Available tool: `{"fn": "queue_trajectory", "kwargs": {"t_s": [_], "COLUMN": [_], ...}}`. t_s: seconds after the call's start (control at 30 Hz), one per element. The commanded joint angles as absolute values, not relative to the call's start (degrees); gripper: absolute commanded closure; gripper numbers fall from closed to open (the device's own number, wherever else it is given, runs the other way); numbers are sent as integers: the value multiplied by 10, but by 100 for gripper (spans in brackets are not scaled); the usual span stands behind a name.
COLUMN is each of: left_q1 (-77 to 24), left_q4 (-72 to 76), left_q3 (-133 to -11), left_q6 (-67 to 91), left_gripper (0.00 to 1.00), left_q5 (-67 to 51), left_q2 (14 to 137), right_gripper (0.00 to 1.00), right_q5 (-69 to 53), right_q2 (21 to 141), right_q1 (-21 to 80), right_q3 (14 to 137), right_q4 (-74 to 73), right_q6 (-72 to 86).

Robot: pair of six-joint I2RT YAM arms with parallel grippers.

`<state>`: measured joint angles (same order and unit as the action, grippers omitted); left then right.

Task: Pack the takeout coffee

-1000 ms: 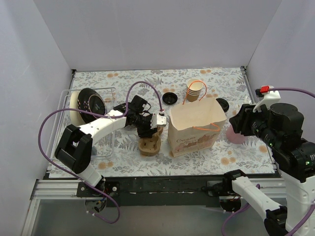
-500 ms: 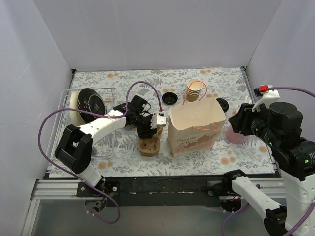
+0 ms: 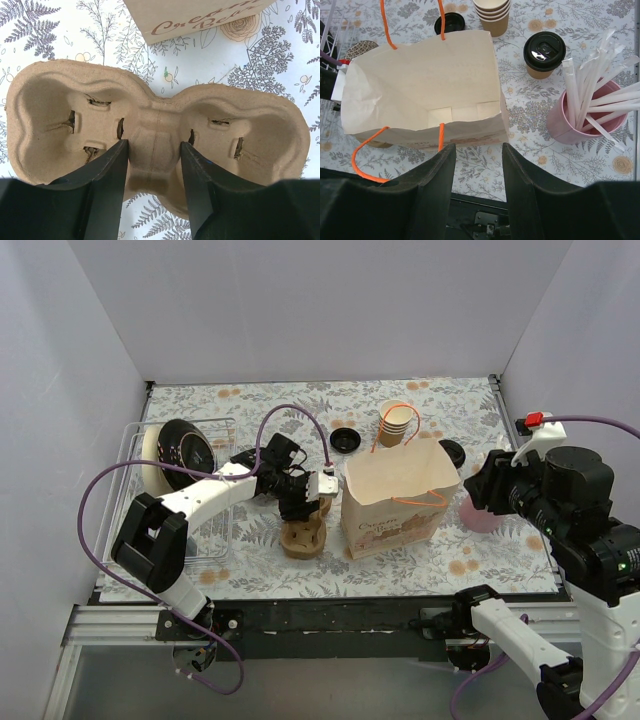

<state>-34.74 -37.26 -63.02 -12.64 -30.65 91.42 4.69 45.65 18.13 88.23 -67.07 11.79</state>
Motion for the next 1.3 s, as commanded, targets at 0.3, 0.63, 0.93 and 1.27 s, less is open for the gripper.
{"fn": "queue_trajectory", "kwargs": {"t_s": [0.3, 0.63, 0.93, 1.27], "left_q1": [-350, -350, -374, -375], "left_q4": [-382, -361, -296, -380], "left_q3": [-654, -650, -651, -750], "left_q6": [-116, 23, 264, 534], "left_gripper": [58, 51, 48, 2], "left_q5": [-302, -259, -94, 25], "left_q2": [861, 826, 797, 791], "right_gripper": [50, 50, 50, 50], "right_q5": [28, 24, 13, 4], "right_q2": [463, 466, 475, 478], "right_q1": [184, 184, 184, 184], "right_q3": [869, 869, 870, 867], "right_q4": [-623, -614, -595, -575], "right_q6": [115, 111, 104, 105]}}
